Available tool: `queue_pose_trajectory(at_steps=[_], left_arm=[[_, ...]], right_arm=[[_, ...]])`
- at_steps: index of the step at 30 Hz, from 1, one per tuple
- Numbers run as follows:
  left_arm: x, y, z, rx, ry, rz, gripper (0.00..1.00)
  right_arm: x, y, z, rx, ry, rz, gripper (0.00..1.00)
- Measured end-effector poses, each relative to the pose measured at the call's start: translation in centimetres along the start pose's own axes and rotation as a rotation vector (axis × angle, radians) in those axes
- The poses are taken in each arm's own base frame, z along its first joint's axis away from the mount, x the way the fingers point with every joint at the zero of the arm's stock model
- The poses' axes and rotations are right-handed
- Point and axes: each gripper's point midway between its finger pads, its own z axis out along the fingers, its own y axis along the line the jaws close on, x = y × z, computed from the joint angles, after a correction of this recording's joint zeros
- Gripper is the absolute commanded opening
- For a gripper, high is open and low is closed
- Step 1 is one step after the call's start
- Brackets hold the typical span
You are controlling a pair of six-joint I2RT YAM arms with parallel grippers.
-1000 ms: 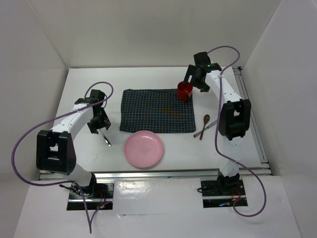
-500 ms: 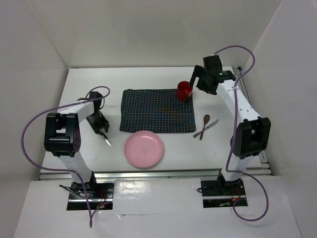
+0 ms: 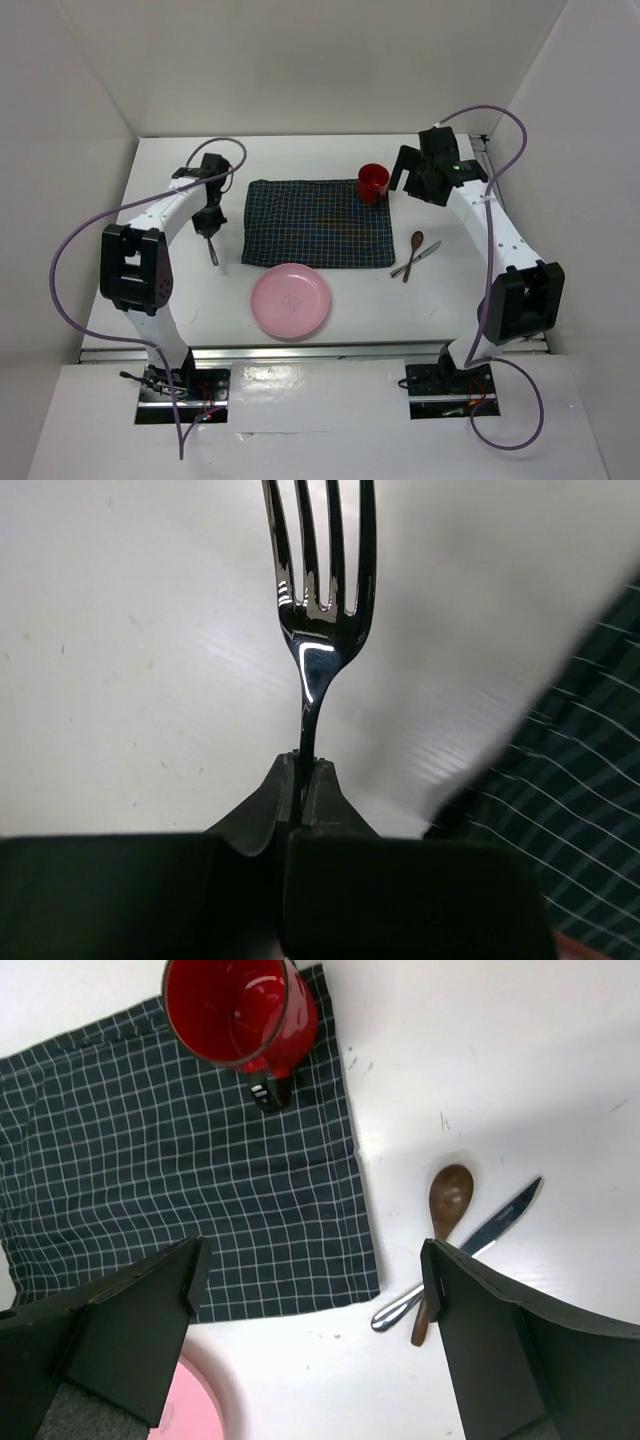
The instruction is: Set the dinner table for one person
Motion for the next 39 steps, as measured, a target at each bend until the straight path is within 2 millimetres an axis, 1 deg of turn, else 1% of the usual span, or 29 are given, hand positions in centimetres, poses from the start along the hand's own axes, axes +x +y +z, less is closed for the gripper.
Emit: queue_pose_trajectory(at_steps=[2,4,6,7,9,12,14,16,19,23,26,28,30,31,32,34,35,36,37,39], left_arm=[[-1.2,-2.0,-1.9,0.032,-0.065,0.060,0.00],[-1.9,-4.1,-3.8,0.075,-0.111,0.126,0.00],[-2.0,-6.5,-5.1,0.125,-0.130,0.184,0.00],[-2.0,-7.7,-5.5,0.147,-0.132,0.213,0.00],[-1.7,-9.7,-5.4,0.170,-0.120,0.251,0.00],[-0.8,-12.3,-4.2,0.175,-0.080,0.317,0.00],[0.2,-13.6,-3.3,0.181,-0.044,0.350,0.00],[1.3,-14.5,-2.6,0.191,-0.011,0.372,0.00],[2.6,-15.2,-1.7,0.198,0.034,0.389,0.00],[3.2,-15.4,-0.9,0.197,0.060,0.391,0.00],[3.2,-15.6,-0.7,0.200,0.058,0.385,0.00],[3.2,-15.7,-0.4,0.200,0.059,0.373,0.01],[3.3,-15.8,0.0,0.197,0.064,0.372,0.10],[3.4,-15.8,0.2,0.195,0.067,0.372,0.23],[3.6,-15.8,0.4,0.191,0.070,0.377,0.31],[4.0,-15.5,0.7,0.183,0.079,0.380,0.40],[4.0,-15.5,0.7,0.182,0.082,0.380,0.48],[4.0,-15.5,0.7,0.182,0.082,0.383,0.52],[4.0,-15.4,0.7,0.181,0.081,0.381,0.53],[4.0,-15.3,0.6,0.178,0.082,0.382,0.53]], right_arm=[[0.6,-0.3,-0.2,-0.001,0.009,0.002,1.00],[1.5,-0.8,-0.3,0.001,0.022,0.006,1.00],[2.5,-1.2,-0.4,0.006,0.042,0.011,1.00],[2.7,-1.3,-0.4,0.007,0.048,0.011,1.00],[3.1,-1.5,-0.4,0.010,0.055,0.013,1.00],[3.6,-1.7,-0.7,0.011,0.061,0.014,1.00],[4.1,-1.9,-1.0,0.007,0.064,0.014,1.00],[4.7,-2.1,-1.5,-0.001,0.072,0.014,1.00],[5.2,-2.1,-2.4,-0.021,0.072,0.018,1.00],[6.5,-2.1,-3.3,-0.055,0.092,0.019,1.00],[8.3,-2.1,-3.5,-0.087,0.132,0.018,1.00],[10.0,-2.0,-3.8,-0.125,0.174,0.019,1.00],[12.1,-1.5,-4.0,-0.179,0.225,0.015,1.00],[13.1,-1.2,-4.1,-0.206,0.251,0.013,1.00],[14.4,-0.8,-4.2,-0.232,0.281,0.007,1.00],[16.8,0.4,-4.5,-0.284,0.332,-0.022,1.00],[18.1,1.1,-4.8,-0.312,0.365,-0.037,1.00],[19.1,1.8,-5.0,-0.335,0.391,-0.052,1.00],[20.0,2.5,-5.4,-0.357,0.416,-0.069,1.00],[21.0,4.0,-6.0,-0.395,0.435,-0.095,1.00]])
